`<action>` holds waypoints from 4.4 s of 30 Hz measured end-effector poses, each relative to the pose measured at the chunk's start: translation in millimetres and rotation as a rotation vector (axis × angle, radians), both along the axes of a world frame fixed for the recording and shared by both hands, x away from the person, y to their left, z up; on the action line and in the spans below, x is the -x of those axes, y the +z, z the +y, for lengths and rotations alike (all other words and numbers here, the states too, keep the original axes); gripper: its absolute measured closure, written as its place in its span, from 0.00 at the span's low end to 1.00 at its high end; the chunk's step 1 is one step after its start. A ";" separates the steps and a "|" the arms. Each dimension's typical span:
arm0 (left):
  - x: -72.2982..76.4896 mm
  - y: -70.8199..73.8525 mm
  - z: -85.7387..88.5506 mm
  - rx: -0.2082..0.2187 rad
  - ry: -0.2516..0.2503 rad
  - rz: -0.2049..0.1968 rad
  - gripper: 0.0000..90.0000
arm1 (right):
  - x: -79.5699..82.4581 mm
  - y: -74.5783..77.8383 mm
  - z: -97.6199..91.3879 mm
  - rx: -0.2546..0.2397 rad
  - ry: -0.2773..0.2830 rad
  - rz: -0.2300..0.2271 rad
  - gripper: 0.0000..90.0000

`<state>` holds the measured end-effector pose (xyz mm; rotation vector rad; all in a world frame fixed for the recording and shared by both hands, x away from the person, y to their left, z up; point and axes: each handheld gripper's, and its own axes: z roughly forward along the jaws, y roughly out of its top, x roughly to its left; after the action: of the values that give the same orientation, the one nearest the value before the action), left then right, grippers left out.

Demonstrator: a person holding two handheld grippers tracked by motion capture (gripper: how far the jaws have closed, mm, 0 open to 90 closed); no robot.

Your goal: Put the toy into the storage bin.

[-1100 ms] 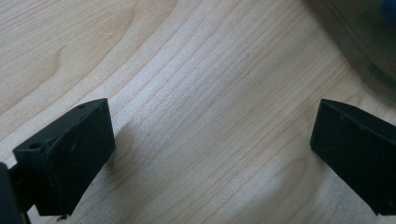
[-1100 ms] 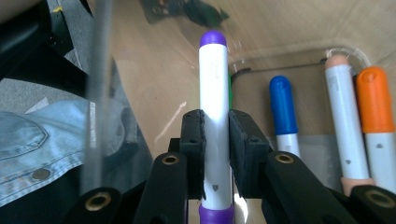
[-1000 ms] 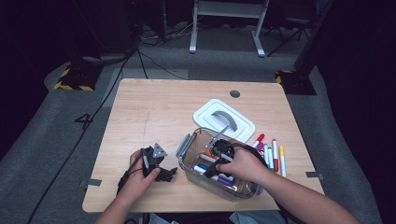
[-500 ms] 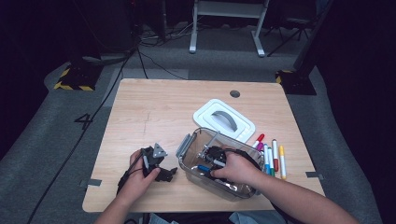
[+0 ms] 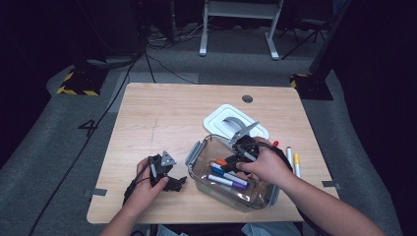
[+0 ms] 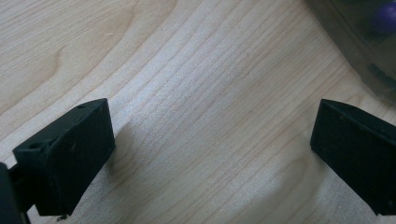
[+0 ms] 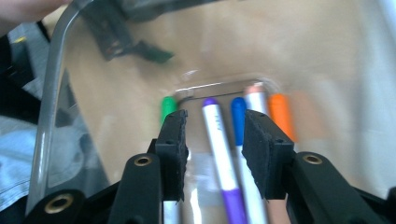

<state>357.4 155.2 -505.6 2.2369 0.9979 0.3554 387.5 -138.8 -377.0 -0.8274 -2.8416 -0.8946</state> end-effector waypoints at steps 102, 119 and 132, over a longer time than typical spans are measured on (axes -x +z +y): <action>0.0 0.1 -0.1 -0.001 -0.001 0.002 0.00 | -2.2 57.4 -115.1 -0.002 -0.274 -0.188 0.85; -1.0 0.0 0.0 0.000 -0.008 0.002 0.00 | 12.9 44.3 -40.6 -0.041 -0.058 -0.055 0.85; -1.0 0.0 0.0 0.000 -0.007 0.003 0.00 | 11.4 3.5 2.8 0.016 0.054 0.070 0.85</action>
<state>358.4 155.2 -505.5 2.2407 0.9911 0.3493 376.1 -136.0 -373.5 -0.7638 -2.8004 -0.8211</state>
